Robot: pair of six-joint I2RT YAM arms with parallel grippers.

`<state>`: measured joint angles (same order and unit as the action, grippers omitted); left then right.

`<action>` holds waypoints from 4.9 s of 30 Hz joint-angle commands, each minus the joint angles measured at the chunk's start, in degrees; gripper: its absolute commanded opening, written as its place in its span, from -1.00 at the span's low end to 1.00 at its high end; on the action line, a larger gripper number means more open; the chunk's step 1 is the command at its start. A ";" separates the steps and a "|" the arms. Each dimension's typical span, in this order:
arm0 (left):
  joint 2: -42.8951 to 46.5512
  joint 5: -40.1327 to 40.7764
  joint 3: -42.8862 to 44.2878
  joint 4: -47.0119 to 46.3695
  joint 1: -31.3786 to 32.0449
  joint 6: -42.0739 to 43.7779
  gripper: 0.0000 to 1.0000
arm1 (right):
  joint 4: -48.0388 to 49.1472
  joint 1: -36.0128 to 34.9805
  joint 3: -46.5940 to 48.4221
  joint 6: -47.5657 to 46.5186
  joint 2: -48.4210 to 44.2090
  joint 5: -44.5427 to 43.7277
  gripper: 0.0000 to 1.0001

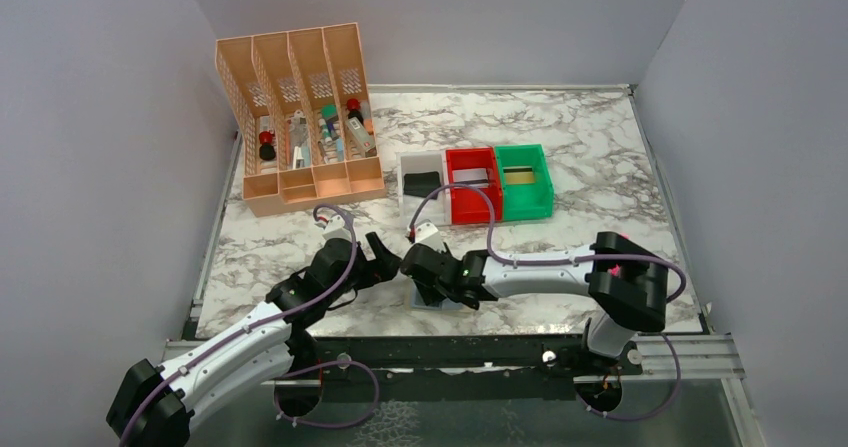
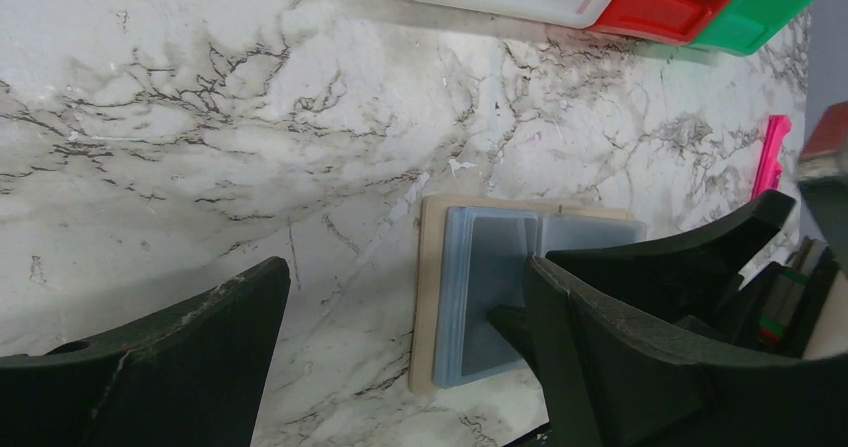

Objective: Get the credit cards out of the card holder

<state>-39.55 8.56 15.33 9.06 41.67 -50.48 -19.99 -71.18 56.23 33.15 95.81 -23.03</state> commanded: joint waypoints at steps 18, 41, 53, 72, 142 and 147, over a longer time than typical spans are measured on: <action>-0.80 -1.60 -0.22 -1.75 -0.28 1.44 0.81 | 1.84 -0.03 -1.04 3.62 5.61 -0.79 -0.72; -0.45 -1.15 0.39 -1.22 -0.27 1.52 0.81 | 4.52 -0.01 -3.12 5.86 4.97 0.48 0.05; 0.39 -0.98 0.03 -0.52 -0.32 1.46 0.82 | 4.68 -0.01 -6.45 9.10 4.99 -1.64 -0.56; -6.45 -12.95 -0.37 -12.13 -0.27 4.31 0.76 | 17.63 1.35 -11.92 6.31 -10.46 4.82 -0.98; 4.78 5.18 0.90 4.71 0.08 -2.17 0.68 | 16.38 4.04 -8.67 -4.13 -5.30 12.26 0.08; 2.59 4.94 1.44 4.48 0.08 -2.04 0.69 | 14.99 2.98 -7.10 -5.42 -3.39 10.45 0.14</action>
<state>-35.70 11.09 15.31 11.97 41.69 -52.10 -3.01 -67.48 46.98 29.98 90.45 -9.76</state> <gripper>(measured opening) 0.843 0.554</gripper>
